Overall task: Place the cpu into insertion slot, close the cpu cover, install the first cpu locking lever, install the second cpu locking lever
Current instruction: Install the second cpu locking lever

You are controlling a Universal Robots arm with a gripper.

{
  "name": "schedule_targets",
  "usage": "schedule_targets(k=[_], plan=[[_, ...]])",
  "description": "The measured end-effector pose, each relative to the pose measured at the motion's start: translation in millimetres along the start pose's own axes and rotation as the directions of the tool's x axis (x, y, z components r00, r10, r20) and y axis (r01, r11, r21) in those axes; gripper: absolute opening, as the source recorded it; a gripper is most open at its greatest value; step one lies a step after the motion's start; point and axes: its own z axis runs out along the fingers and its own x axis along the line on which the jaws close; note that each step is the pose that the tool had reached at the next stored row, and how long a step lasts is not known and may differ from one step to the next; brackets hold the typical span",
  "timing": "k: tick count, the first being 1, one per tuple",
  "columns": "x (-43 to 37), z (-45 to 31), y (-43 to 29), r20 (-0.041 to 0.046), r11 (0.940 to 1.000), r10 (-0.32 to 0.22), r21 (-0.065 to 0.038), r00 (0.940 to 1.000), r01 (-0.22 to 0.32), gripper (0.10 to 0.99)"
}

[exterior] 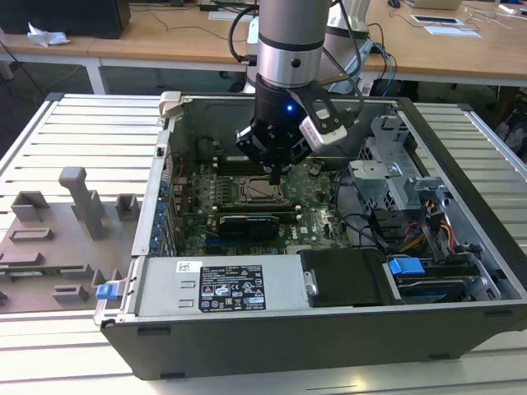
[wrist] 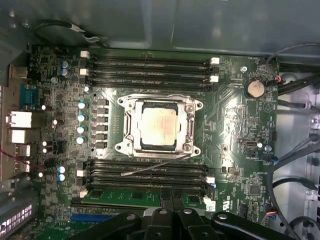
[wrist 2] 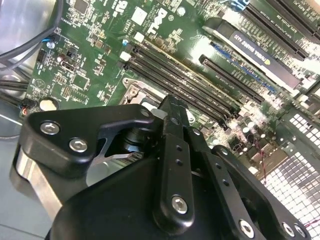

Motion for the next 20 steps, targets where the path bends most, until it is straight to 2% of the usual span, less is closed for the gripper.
schedule_targets(k=[11,12,13,16,18,19,20], plan=[[0.7,1.5,-13.3,0.0001,1.0000,0.000,-0.002,1.0000,0.000,0.106],[0.7,1.8,-14.6,0.0010,0.9998,0.000,-0.020,1.0000,0.000,0.106],[0.8,1.9,-15.0,0.0026,0.9986,0.001,-0.052,1.0000,0.000,0.106],[0.8,1.9,-15.8,0.0056,0.9934,0.001,-0.114,1.0000,-0.001,0.106],[0.8,1.9,-16.5,0.0070,0.9894,0.002,-0.145,1.0000,-0.001,0.106],[0.9,2.0,-16.7,0.0074,0.9884,0.002,-0.152,1.0000,-0.001,0.106],[0.9,2.5,-16.8,0.0075,0.9883,0.002,-0.153,1.0000,-0.001,0.106]])
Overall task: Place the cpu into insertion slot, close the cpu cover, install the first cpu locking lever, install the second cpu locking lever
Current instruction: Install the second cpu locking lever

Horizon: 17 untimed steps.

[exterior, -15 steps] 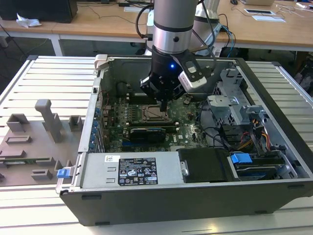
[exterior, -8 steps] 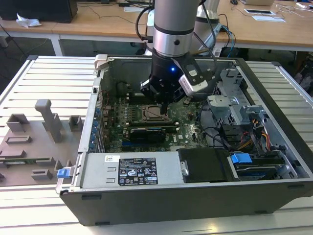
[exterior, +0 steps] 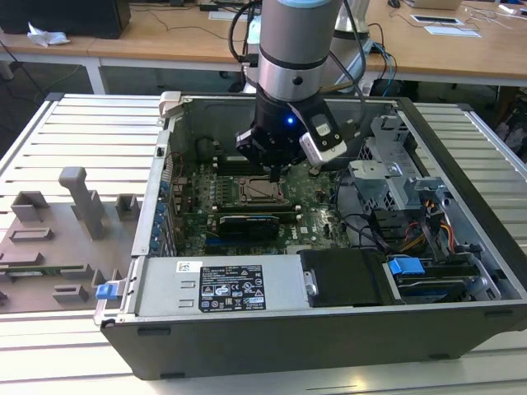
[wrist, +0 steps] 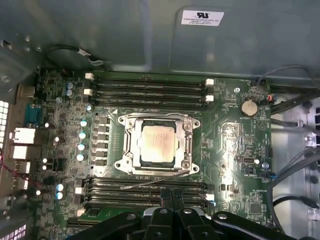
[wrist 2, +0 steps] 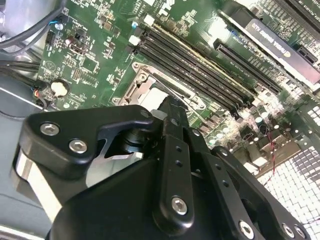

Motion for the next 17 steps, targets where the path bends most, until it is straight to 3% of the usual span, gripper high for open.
schedule_targets(k=[7,17], plan=[[0.2,13.3,-2.5,-0.0001,1.0000,0.000,0.000,1.0000,0.000,0.106],[0.4,24.4,-4.3,-0.0002,1.0000,0.000,0.000,1.0000,0.000,0.106]])
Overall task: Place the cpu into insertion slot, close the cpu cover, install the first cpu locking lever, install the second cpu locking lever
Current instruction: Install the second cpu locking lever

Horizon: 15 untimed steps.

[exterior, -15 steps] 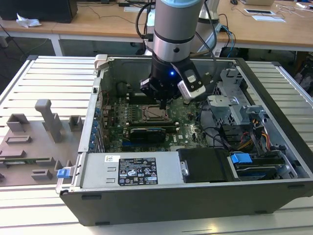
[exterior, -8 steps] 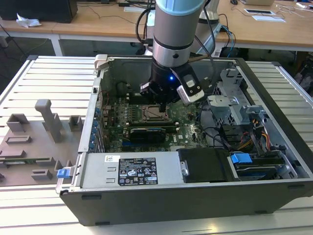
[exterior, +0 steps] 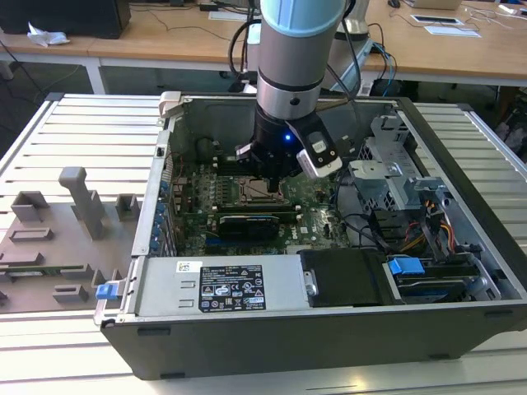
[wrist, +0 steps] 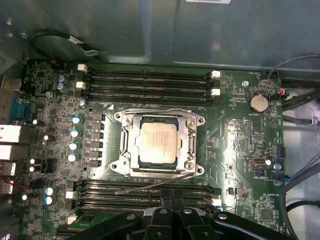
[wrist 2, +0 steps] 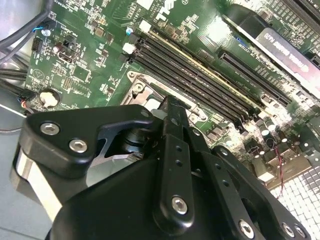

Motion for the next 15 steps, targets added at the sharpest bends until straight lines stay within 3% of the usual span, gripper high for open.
schedule_targets(k=[15], plan=[[0.2,13.7,-2.0,0.0000,1.0000,0.000,0.000,1.0000,0.000,0.106]])
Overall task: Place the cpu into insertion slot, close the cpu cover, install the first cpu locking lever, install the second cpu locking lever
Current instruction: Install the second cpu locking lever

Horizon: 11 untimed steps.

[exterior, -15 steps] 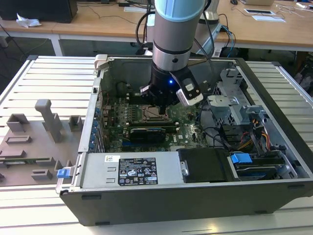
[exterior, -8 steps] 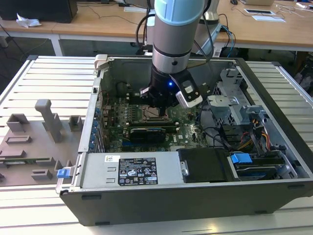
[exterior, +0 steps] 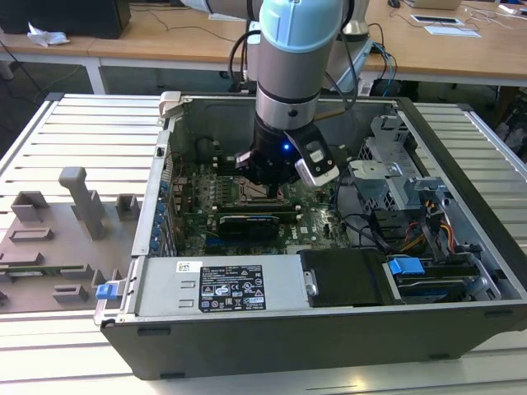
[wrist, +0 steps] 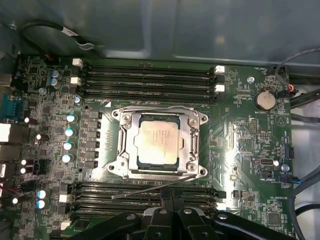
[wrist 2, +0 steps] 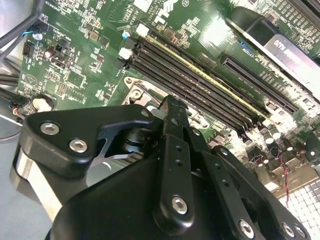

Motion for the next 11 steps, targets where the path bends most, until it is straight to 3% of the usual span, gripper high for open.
schedule_targets(k=[11], plan=[[0.2,9.5,-1.4,0.0001,1.0000,0.000,0.000,1.0000,0.000,0.106]])
